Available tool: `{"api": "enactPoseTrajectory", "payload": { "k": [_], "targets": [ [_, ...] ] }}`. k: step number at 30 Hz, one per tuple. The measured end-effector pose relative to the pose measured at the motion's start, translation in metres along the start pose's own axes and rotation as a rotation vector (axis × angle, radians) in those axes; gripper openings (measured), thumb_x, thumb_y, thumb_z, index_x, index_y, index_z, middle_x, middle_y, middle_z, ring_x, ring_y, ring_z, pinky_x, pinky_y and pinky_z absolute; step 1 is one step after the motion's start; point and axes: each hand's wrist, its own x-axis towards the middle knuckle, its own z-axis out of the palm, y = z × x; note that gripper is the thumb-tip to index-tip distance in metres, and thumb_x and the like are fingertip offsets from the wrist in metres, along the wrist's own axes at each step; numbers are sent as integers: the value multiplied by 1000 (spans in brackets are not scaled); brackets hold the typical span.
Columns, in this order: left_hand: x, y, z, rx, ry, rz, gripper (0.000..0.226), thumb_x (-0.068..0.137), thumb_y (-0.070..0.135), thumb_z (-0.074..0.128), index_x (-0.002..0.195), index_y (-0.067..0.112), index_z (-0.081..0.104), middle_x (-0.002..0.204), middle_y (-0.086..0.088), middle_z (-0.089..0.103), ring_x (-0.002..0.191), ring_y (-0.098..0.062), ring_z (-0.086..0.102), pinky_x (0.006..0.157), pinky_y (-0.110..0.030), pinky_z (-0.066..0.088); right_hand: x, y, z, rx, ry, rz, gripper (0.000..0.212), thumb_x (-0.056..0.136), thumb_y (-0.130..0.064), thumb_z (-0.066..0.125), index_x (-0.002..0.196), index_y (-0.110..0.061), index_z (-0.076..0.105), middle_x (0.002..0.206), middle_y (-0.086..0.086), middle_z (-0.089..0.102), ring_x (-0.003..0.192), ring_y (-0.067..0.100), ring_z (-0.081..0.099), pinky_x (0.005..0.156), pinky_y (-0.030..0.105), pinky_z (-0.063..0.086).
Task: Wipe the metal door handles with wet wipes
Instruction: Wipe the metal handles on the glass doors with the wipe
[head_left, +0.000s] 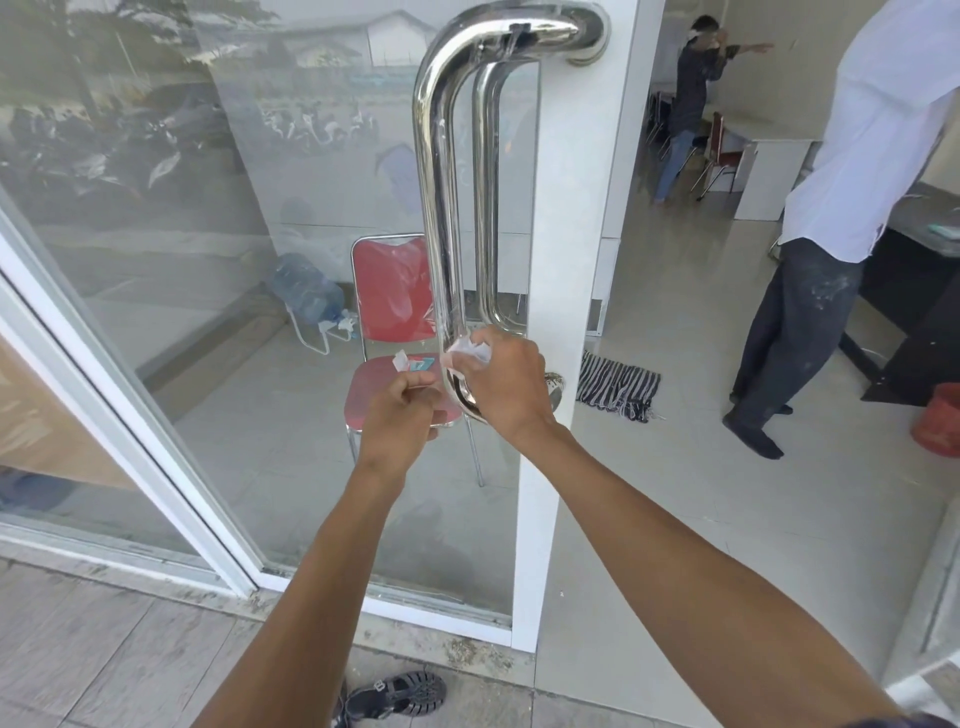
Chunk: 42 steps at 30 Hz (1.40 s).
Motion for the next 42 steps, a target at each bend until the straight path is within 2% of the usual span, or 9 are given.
{"api": "enactPoseTrajectory", "payload": {
  "k": [5, 10, 15, 20, 24, 28, 31, 36, 42],
  "targets": [
    [1, 2, 0, -15, 5, 8, 21, 94, 11, 56, 114, 9, 63, 89, -2, 68, 74, -15, 67, 75, -30, 57, 8, -24, -8, 118, 122, -34, 32, 88, -34, 71, 107, -9, 67, 99, 9, 70, 87, 25, 62, 74, 31, 48],
    [-3, 2, -5, 1, 8, 19, 22, 94, 10, 54, 113, 11, 65, 95, -3, 71, 76, -15, 69, 74, -30, 56, -12, 4, 7, -5, 9, -15, 38, 92, -34, 66, 120, -9, 60, 116, 10, 65, 105, 27, 58, 75, 26, 33],
    [-7, 8, -10, 38, 1, 16, 22, 94, 14, 57, 114, 13, 65, 103, -5, 71, 86, -19, 70, 79, -34, 57, -22, 21, 13, -58, -94, 10, 39, 94, -34, 63, 124, -10, 62, 121, 11, 65, 113, 30, 57, 81, 30, 37],
    [-4, 23, -16, 18, 9, 62, 19, 94, 16, 59, 111, 15, 66, 87, 0, 69, 79, -21, 67, 85, -42, 59, -2, -5, -3, 9, -4, 10, 31, 87, -34, 70, 109, -13, 69, 105, 10, 71, 98, 29, 63, 71, 29, 40],
    [-4, 40, -15, 14, -2, 106, 21, 94, 16, 57, 112, 19, 65, 80, 2, 69, 76, -20, 67, 87, -43, 58, 21, -38, -24, 69, 151, -123, 18, 89, -28, 68, 99, -14, 64, 88, 4, 68, 75, 22, 58, 61, 28, 36],
    [-3, 51, -15, 6, -16, 152, 21, 93, 24, 59, 113, 24, 65, 104, 0, 72, 93, -19, 70, 92, -44, 55, 39, -63, -39, -3, 358, -358, 15, 90, -16, 66, 104, -16, 61, 100, 1, 67, 86, 24, 59, 66, 34, 49],
    [-1, 54, -17, -1, -10, 159, 22, 95, 24, 58, 115, 20, 65, 105, 3, 71, 86, -16, 69, 90, -42, 57, 40, -62, -41, -195, 462, -543, 20, 86, -12, 68, 103, -22, 69, 101, -1, 66, 89, 24, 57, 57, 26, 40],
    [-3, 48, -18, -65, 3, 106, 13, 97, 23, 56, 106, 21, 65, 82, 4, 71, 78, -21, 68, 89, -46, 56, 30, -35, -24, -474, 386, -756, 22, 83, -11, 74, 99, -25, 73, 88, 4, 58, 74, 27, 51, 50, 28, 41],
    [-6, 39, -15, -30, -12, 49, 17, 96, 19, 53, 91, 14, 69, 97, -11, 74, 89, -32, 71, 88, -52, 56, 5, 10, -1, -592, 232, -812, 19, 89, -22, 57, 101, -26, 71, 86, 3, 56, 77, 26, 49, 63, 36, 44]
  ]
}}
